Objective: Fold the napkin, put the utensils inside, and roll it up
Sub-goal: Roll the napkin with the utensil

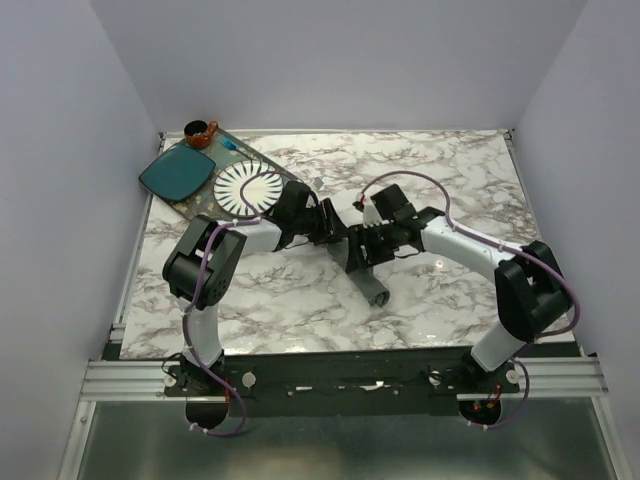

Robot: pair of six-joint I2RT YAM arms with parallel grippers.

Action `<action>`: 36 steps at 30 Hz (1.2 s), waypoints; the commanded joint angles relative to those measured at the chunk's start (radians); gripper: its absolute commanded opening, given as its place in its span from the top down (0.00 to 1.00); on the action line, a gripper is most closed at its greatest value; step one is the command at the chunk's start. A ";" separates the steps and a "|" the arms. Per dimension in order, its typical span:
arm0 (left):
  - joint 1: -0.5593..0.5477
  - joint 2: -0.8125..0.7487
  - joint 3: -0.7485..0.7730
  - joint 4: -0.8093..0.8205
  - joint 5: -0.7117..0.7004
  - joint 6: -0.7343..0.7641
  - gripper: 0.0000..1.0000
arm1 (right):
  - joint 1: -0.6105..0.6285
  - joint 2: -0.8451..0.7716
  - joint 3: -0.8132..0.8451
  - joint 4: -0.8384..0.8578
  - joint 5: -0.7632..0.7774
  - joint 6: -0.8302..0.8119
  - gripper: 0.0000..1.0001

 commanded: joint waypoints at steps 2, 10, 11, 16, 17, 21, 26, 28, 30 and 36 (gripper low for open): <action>-0.004 0.019 -0.017 -0.021 -0.015 0.007 0.45 | 0.251 -0.038 0.162 -0.249 0.703 -0.018 0.20; -0.003 0.025 -0.009 -0.024 0.003 -0.004 0.45 | 0.393 0.157 0.284 -0.312 0.986 0.017 0.13; -0.001 0.025 -0.009 -0.019 0.007 -0.008 0.45 | 0.396 0.177 0.281 -0.291 0.983 0.017 0.13; -0.001 0.021 -0.011 -0.016 0.011 -0.014 0.45 | 0.403 0.206 0.258 -0.265 1.007 0.015 0.17; 0.001 0.021 -0.011 -0.015 0.010 -0.014 0.45 | 0.403 0.203 0.243 -0.248 1.004 0.014 0.18; 0.004 0.022 -0.011 -0.012 0.017 -0.022 0.45 | 0.403 0.203 0.213 -0.215 0.989 0.017 0.27; 0.008 0.016 -0.008 -0.012 0.030 -0.028 0.45 | 0.402 0.231 0.189 -0.166 0.940 0.029 0.38; 0.013 0.013 -0.008 -0.010 0.033 -0.031 0.45 | 0.400 0.237 0.176 -0.154 0.934 0.035 0.49; 0.016 0.010 -0.005 -0.013 0.036 -0.030 0.45 | 0.393 0.241 0.176 -0.151 0.934 0.038 0.51; 0.024 -0.051 0.031 -0.103 0.002 0.038 0.45 | 0.328 0.151 0.106 -0.082 0.747 0.045 0.64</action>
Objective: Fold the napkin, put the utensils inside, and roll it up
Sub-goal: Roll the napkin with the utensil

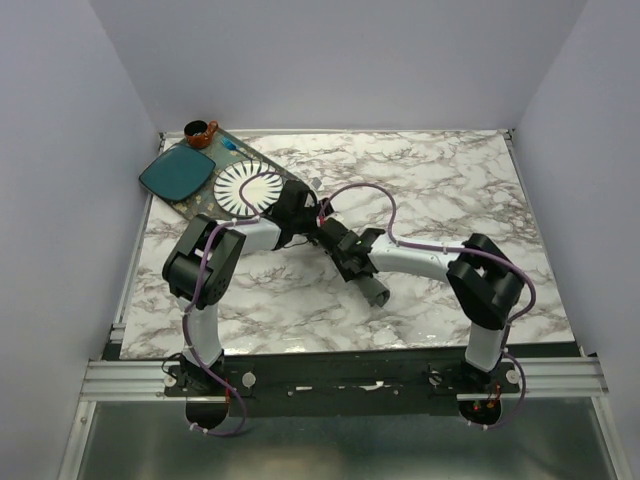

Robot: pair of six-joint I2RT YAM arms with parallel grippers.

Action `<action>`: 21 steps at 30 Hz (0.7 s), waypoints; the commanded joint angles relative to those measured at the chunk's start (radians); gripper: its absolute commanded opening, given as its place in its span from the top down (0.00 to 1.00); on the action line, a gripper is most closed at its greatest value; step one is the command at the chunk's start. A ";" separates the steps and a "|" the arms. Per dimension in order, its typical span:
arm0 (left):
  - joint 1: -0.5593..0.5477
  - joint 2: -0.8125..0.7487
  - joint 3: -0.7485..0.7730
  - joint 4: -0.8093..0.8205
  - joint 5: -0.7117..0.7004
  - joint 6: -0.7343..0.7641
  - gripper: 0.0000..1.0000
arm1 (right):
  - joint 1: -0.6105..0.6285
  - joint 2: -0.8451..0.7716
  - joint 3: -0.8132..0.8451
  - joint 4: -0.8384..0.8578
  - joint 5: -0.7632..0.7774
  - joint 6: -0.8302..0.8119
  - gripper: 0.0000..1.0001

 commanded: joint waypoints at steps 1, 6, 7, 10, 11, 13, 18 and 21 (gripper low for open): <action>0.013 -0.087 0.034 -0.107 -0.021 0.080 0.45 | -0.079 -0.070 -0.099 0.069 -0.279 0.025 0.65; 0.018 -0.158 0.057 -0.181 -0.049 0.124 0.45 | -0.220 -0.158 -0.204 0.194 -0.613 0.034 0.67; 0.019 -0.167 0.062 -0.183 -0.044 0.124 0.45 | -0.240 -0.161 -0.216 0.212 -0.713 0.042 0.67; 0.016 -0.167 0.068 -0.180 -0.027 0.108 0.44 | -0.314 -0.143 -0.245 0.267 -0.832 0.054 0.69; 0.015 -0.164 0.065 -0.167 -0.020 0.103 0.44 | -0.335 -0.133 -0.248 0.281 -0.889 0.055 0.69; 0.009 -0.158 0.062 -0.160 -0.016 0.095 0.44 | -0.357 -0.117 -0.257 0.300 -0.944 0.066 0.71; -0.023 -0.103 0.045 -0.088 0.014 0.043 0.45 | -0.426 -0.067 -0.305 0.410 -1.121 0.107 0.70; -0.028 -0.055 0.051 -0.058 0.027 0.029 0.45 | -0.455 -0.055 -0.354 0.474 -1.179 0.123 0.69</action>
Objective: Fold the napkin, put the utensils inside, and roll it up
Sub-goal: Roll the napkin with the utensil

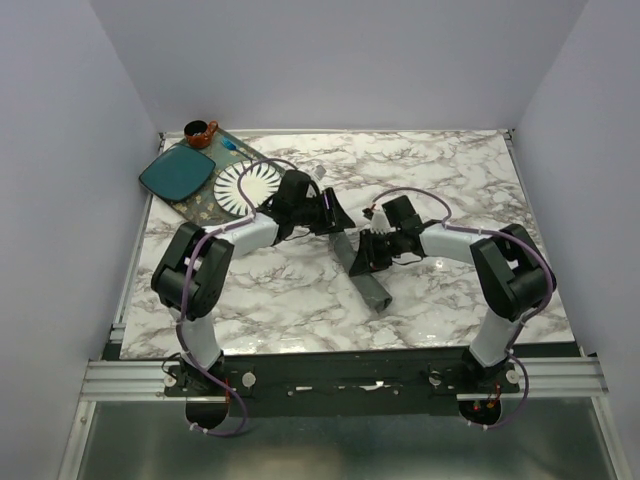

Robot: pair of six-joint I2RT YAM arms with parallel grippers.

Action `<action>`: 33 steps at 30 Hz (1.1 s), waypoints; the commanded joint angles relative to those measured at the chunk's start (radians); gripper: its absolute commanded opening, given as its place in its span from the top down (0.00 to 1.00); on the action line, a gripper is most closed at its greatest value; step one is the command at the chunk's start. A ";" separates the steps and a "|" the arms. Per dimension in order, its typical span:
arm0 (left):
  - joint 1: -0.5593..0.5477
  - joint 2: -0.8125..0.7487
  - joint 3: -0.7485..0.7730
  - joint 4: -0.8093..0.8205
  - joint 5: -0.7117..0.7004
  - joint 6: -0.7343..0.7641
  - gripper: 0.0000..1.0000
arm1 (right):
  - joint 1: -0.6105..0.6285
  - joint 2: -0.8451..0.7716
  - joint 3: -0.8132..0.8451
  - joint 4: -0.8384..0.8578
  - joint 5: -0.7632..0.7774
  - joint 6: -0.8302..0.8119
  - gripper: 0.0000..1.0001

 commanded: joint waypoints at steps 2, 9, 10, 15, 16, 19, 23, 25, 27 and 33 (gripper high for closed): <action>-0.016 0.097 -0.003 0.058 0.032 -0.029 0.45 | -0.054 0.045 -0.091 0.141 -0.224 0.042 0.67; -0.021 0.124 -0.075 0.105 0.005 -0.039 0.46 | -0.080 0.044 -0.097 0.124 -0.241 0.000 0.55; -0.022 0.121 -0.081 0.108 0.000 -0.041 0.45 | -0.079 0.012 -0.085 0.098 -0.218 -0.024 0.52; -0.026 0.126 -0.083 0.105 -0.005 -0.035 0.45 | -0.030 -0.143 -0.014 -0.127 0.058 -0.095 0.27; -0.024 0.129 -0.083 0.105 -0.003 -0.035 0.46 | -0.019 -0.162 0.004 -0.158 0.102 -0.109 0.25; -0.026 0.134 -0.081 0.107 -0.002 -0.038 0.45 | 0.051 -0.209 0.084 -0.288 0.315 -0.127 0.20; -0.026 0.138 -0.076 0.105 -0.001 -0.039 0.46 | 0.233 -0.205 0.179 -0.422 0.726 -0.132 0.12; -0.024 0.140 -0.073 0.105 0.002 -0.041 0.46 | 0.295 -0.168 0.222 -0.448 0.843 -0.126 0.09; -0.022 0.149 -0.070 0.105 0.008 -0.047 0.45 | 0.367 -0.128 0.260 -0.489 0.980 -0.121 0.07; -0.021 0.158 -0.078 0.119 0.018 -0.062 0.46 | 0.475 -0.009 0.285 -0.500 1.147 -0.112 0.06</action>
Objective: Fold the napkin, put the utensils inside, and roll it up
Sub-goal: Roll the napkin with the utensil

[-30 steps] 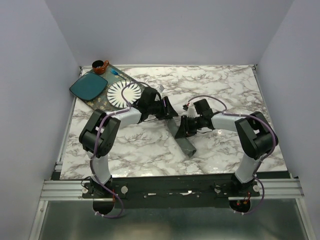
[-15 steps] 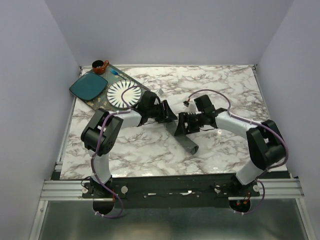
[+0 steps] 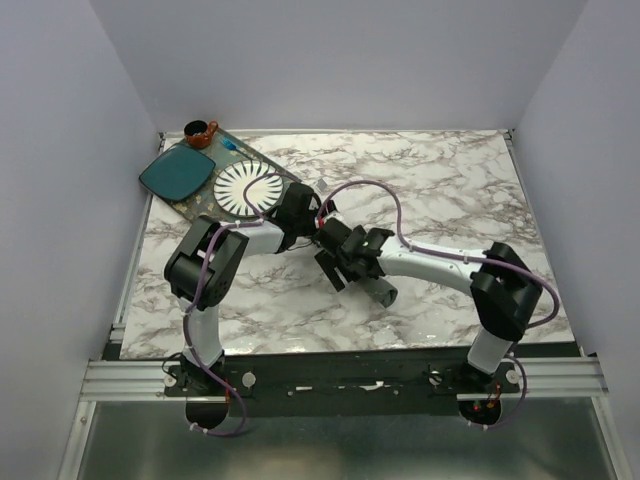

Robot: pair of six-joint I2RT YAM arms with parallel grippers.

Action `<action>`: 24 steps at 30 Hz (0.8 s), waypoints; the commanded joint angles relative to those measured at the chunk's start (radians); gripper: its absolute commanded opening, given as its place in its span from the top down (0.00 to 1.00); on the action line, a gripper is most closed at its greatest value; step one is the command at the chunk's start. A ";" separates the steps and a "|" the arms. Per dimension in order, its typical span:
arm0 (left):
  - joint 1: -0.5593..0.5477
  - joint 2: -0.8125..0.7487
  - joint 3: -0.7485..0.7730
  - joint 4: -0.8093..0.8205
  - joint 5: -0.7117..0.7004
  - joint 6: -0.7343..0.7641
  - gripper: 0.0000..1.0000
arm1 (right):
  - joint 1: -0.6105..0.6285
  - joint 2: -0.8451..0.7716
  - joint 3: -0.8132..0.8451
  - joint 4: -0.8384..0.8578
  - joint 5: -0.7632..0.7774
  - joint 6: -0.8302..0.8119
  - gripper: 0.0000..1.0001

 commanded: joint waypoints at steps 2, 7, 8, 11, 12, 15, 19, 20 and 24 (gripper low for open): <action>0.001 0.036 -0.013 -0.022 0.006 -0.006 0.46 | 0.063 0.099 0.004 -0.072 0.284 -0.002 0.06; 0.004 0.035 -0.015 -0.022 0.007 -0.005 0.46 | 0.069 0.139 -0.020 -0.057 0.343 0.004 0.11; 0.004 0.035 -0.015 -0.020 0.007 -0.005 0.46 | 0.069 0.137 -0.030 -0.034 0.348 0.003 0.12; 0.005 0.033 -0.015 -0.023 0.010 -0.005 0.46 | 0.069 0.133 -0.063 0.009 0.342 -0.008 0.25; 0.004 0.032 -0.015 -0.022 0.010 -0.003 0.46 | 0.069 0.137 -0.062 0.008 0.337 -0.013 0.32; 0.007 0.029 -0.010 -0.028 0.017 -0.004 0.46 | 0.066 0.145 -0.062 0.018 0.316 -0.008 0.36; 0.013 0.010 0.005 -0.043 0.020 0.009 0.46 | 0.048 0.131 -0.076 0.037 0.212 0.023 0.40; 0.015 -0.002 0.020 -0.063 0.015 0.017 0.45 | 0.039 0.117 -0.088 0.058 0.187 0.038 0.40; 0.030 -0.040 0.063 -0.105 0.007 0.038 0.44 | 0.003 0.067 -0.158 0.143 0.034 0.076 0.44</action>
